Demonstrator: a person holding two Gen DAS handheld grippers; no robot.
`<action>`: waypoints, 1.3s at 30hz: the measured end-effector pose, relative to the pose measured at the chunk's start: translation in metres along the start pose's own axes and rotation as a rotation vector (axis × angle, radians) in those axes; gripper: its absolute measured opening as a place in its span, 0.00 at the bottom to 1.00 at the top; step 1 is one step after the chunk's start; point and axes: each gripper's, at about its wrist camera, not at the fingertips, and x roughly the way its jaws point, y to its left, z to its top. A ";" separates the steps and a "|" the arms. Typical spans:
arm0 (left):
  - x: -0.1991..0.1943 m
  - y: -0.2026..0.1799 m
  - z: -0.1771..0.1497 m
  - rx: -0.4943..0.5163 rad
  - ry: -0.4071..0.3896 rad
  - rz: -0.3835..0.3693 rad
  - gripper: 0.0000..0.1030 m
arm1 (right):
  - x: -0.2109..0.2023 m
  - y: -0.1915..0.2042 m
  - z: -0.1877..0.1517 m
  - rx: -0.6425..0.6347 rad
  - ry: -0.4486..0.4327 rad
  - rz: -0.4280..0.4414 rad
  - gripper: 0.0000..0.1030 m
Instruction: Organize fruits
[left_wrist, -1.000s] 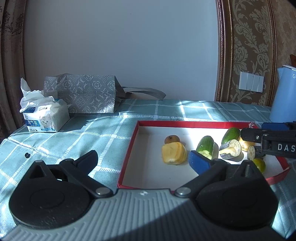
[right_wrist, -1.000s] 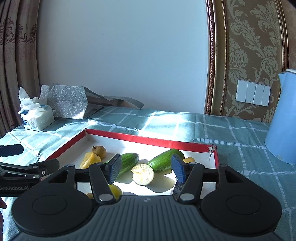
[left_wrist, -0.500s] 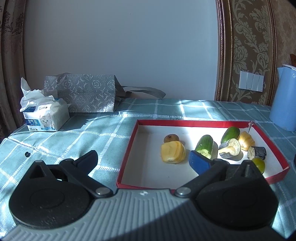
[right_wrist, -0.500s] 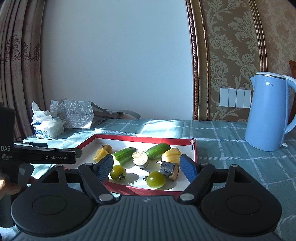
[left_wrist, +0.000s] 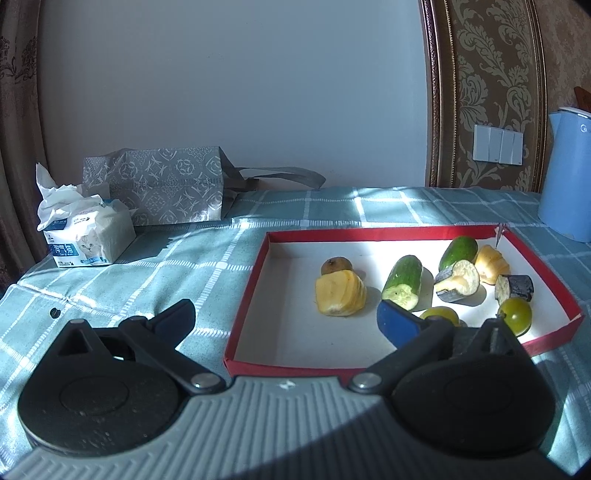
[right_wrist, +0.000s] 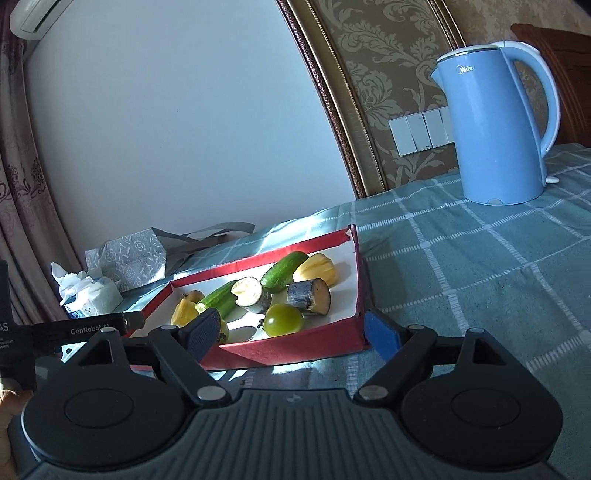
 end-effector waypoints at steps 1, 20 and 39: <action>0.000 -0.003 0.000 0.014 0.001 -0.002 1.00 | 0.000 -0.002 0.001 0.009 0.004 0.006 0.83; -0.001 0.005 0.007 -0.097 0.020 -0.025 1.00 | 0.002 0.003 -0.002 -0.040 0.016 -0.005 0.83; -0.010 0.005 0.008 -0.067 0.003 -0.064 1.00 | 0.002 0.006 -0.002 -0.055 0.022 0.003 0.83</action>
